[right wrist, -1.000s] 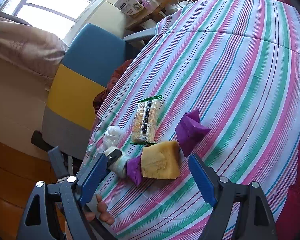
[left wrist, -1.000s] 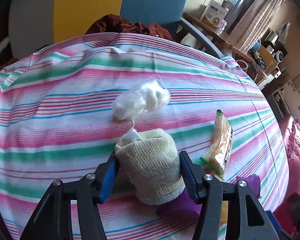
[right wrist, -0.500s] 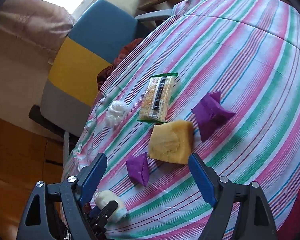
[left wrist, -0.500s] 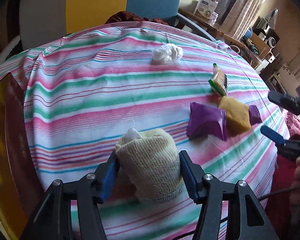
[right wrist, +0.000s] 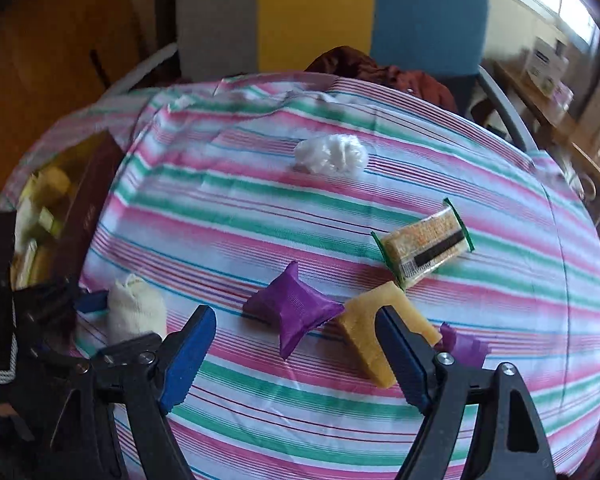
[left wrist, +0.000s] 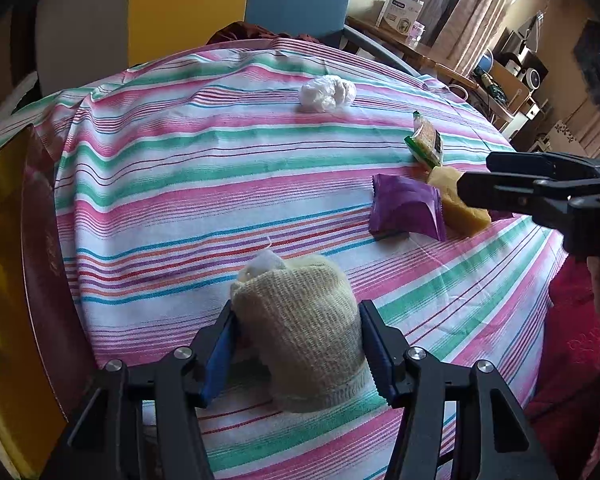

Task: Organize objects
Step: 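Carry the knit roll toward the tray with the left gripper while the right gripper grasps a purple pouch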

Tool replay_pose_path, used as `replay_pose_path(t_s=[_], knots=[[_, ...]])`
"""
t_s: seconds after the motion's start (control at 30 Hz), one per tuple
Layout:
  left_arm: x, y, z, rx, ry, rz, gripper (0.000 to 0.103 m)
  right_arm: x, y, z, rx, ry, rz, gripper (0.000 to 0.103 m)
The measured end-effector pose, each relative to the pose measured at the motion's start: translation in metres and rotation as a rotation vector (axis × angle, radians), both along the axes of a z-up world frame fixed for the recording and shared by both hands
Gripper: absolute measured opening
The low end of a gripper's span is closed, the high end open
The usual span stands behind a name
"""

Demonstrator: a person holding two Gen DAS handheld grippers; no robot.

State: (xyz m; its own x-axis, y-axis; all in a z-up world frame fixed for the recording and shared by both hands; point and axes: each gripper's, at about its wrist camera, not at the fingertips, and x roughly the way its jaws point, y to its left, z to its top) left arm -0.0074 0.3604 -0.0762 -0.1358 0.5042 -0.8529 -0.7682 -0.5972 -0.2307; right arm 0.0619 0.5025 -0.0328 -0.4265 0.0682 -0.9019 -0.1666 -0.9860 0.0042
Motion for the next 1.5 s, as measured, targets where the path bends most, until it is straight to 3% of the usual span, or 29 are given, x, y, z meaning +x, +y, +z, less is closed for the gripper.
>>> replay_pose_path(t_s=[0.2,0.37,0.43,0.57,0.73,0.9,1.07,1.3,1.5], knots=[[0.001,-0.002,-0.002,0.017,-0.018,0.001,0.057,-0.031,-0.009,-0.025,0.100,-0.183,0.202,0.083],[0.000,-0.003,-0.003,0.027,-0.026,0.000,0.057,-0.051,-0.017,-0.042,0.151,-0.279,0.304,0.081],[0.000,-0.004,-0.003,0.030,-0.026,0.001,0.057,-0.057,-0.018,-0.049,0.166,-0.300,0.322,0.074],[0.001,-0.003,-0.004,0.032,-0.021,-0.002,0.057,-0.061,-0.016,-0.061,0.140,-0.320,0.320,0.046],[0.002,-0.004,-0.004,0.039,-0.010,-0.003,0.057,-0.047,-0.010,-0.060,0.094,-0.275,0.228,0.032],[0.004,-0.007,-0.001,0.043,-0.008,0.002,0.055,-0.028,-0.007,-0.047,0.010,-0.166,0.075,0.032],[0.013,-0.020,0.009,0.047,0.017,-0.003,0.054,-0.015,-0.012,-0.057,-0.098,-0.103,-0.067,0.032],[0.020,-0.059,0.045,0.118,0.056,0.020,0.054,-0.010,-0.013,-0.059,-0.103,-0.061,-0.098,0.032],[0.004,-0.114,0.073,0.176,0.077,0.105,0.054,-0.015,-0.027,-0.064,-0.088,-0.062,-0.088,0.033]])
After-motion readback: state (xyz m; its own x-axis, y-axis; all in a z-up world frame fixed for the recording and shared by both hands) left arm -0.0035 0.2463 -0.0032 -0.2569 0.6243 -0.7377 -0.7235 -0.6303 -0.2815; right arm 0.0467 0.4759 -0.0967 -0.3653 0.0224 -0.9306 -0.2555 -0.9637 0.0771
